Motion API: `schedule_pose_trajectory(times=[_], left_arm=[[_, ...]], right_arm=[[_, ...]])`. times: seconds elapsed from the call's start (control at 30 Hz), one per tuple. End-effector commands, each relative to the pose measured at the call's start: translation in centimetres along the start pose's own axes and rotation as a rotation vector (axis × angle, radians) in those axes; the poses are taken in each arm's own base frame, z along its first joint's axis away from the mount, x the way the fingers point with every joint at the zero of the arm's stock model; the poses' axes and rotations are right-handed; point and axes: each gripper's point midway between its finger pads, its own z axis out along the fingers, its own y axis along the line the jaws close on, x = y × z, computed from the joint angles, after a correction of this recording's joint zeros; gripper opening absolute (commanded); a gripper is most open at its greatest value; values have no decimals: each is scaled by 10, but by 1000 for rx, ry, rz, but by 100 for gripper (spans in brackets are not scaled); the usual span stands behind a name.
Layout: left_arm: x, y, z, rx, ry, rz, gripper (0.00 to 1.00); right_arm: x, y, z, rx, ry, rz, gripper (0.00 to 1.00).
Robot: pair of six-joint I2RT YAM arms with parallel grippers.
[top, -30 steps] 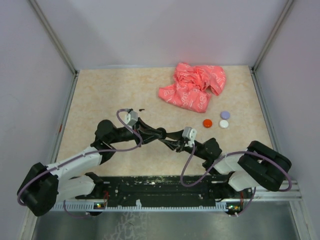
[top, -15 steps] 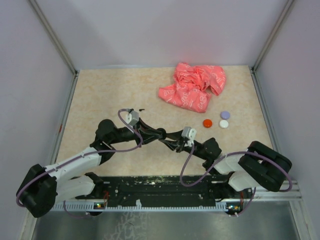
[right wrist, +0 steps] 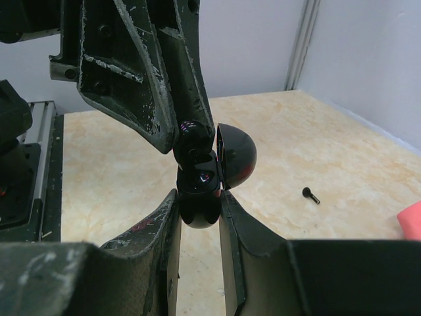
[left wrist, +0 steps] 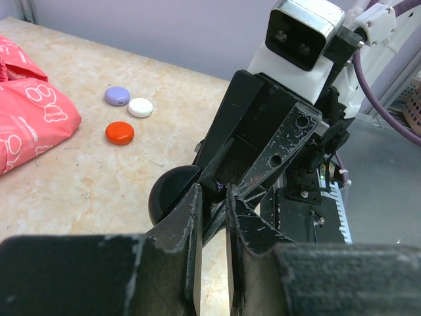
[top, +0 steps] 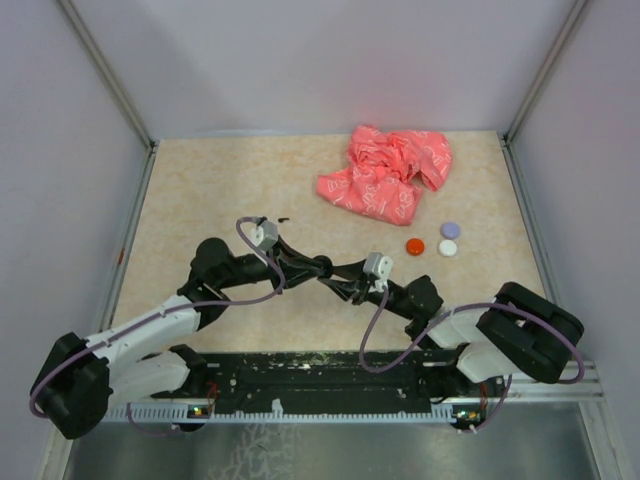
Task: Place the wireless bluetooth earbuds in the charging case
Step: Place the earbud in the charging case.
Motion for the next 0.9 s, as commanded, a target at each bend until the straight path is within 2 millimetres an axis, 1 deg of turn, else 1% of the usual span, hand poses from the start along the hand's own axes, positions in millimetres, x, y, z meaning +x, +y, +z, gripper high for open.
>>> schedule_pose_trajectory(times=[0.0,0.3,0.53,0.7,0.87], left_arm=[[3,10,-1,-61,26,3,19],[4,13,-3,-82,45,5,18],[10,11,-2,-56,91,3,18],[4,17,-5,-121,88,-23,17],[7,20,-5,-146,126,-65,17]], right_arm=[[-53,4,7,-23,-183,-34,0],[-53,3,7,-19,-185,-28,0],[-51,6,7,-31,-180,-25,0],[-51,7,7,-37,-179,-28,0],[-52,8,6,-43,-186,-32,0]])
